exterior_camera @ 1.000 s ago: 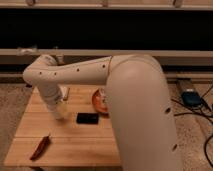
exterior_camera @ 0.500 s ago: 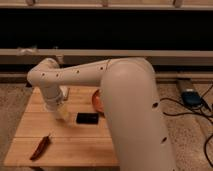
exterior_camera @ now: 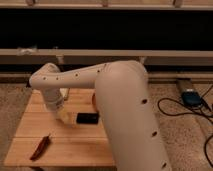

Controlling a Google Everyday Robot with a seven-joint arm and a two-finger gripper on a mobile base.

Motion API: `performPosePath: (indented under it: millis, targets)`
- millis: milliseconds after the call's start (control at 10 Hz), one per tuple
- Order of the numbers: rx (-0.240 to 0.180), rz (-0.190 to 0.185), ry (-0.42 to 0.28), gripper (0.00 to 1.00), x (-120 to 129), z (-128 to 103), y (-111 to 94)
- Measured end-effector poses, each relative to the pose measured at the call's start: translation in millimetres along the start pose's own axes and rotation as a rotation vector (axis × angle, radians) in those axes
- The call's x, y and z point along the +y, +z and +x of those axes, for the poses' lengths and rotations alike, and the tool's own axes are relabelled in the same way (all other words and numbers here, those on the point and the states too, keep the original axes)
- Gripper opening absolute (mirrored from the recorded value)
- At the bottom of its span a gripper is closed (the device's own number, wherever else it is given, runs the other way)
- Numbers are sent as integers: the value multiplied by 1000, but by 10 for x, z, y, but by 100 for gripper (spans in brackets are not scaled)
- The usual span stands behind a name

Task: Pick up the ceramic cup

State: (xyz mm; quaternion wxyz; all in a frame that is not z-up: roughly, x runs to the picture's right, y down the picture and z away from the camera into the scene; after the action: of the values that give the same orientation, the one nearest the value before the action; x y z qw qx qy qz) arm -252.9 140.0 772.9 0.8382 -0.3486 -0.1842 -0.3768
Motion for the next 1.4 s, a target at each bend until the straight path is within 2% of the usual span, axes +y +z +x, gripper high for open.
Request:
performPosePath:
  millis: [100,200,500,600,800,900,1000,1200,1400]
  targets:
    - [-6,-6,11,79,-2,28,53]
    - [-11,-12,18,73,-7,44,100]
    - [-11,-27,41,43,-17,70,148]
    - [-8,-23,45,34,-6,77,117]
    - [-11,16,57,11,-10,82,-15]
    - [-10,31,61,4,-4,90,-70]
    - [-13,57,65,0,-2,95,-153]
    - [-17,103,64,0,-1,87,-336]
    - [-24,159,45,0,14,82,-614]
